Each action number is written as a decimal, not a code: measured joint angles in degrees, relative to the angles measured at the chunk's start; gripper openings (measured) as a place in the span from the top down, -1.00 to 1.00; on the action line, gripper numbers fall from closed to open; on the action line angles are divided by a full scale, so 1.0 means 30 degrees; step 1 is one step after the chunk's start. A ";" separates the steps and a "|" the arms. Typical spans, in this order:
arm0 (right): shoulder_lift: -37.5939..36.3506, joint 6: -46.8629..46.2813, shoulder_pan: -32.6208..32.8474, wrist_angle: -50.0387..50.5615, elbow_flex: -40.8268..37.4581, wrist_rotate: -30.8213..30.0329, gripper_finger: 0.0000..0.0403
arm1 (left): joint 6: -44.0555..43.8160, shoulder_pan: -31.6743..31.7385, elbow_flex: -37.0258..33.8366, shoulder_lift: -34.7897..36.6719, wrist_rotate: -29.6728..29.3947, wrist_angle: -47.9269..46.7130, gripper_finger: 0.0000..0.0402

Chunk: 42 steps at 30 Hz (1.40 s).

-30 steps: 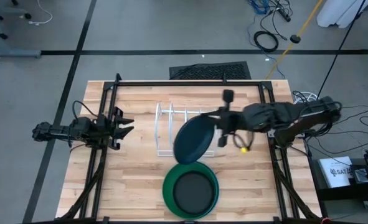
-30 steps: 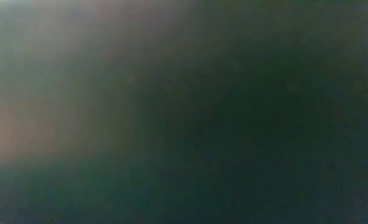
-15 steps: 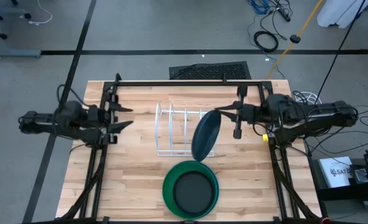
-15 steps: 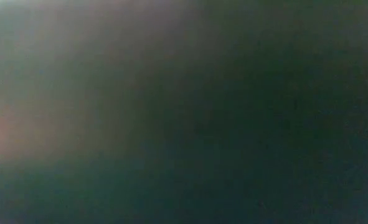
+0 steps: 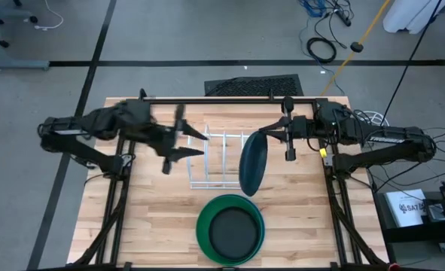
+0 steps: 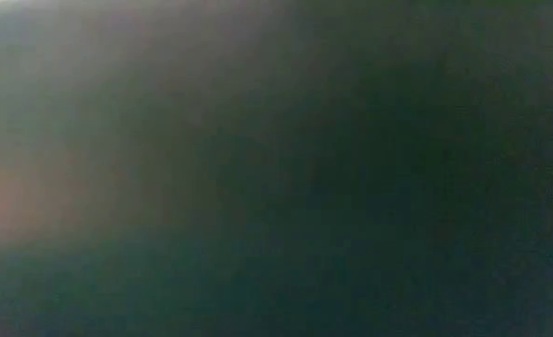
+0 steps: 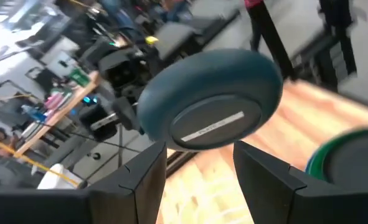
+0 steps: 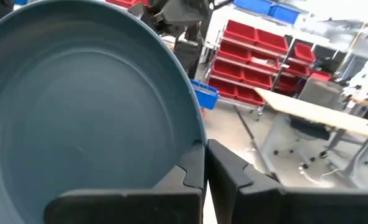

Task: Sort dishes
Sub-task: Put the dark blue plate into the dish rack

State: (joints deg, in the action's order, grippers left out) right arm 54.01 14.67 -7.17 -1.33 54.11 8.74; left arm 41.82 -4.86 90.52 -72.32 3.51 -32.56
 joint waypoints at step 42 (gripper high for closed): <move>0.1784 -0.2752 -0.3128 0.1670 -0.0015 0.2714 1.00 | 1.1332 -0.0692 0.7694 -0.8907 -0.3468 -0.4226 0.02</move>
State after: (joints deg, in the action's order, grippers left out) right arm 59.36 6.42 -16.56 3.68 54.06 16.88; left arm 75.82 -6.94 113.60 -99.04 -6.90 -45.24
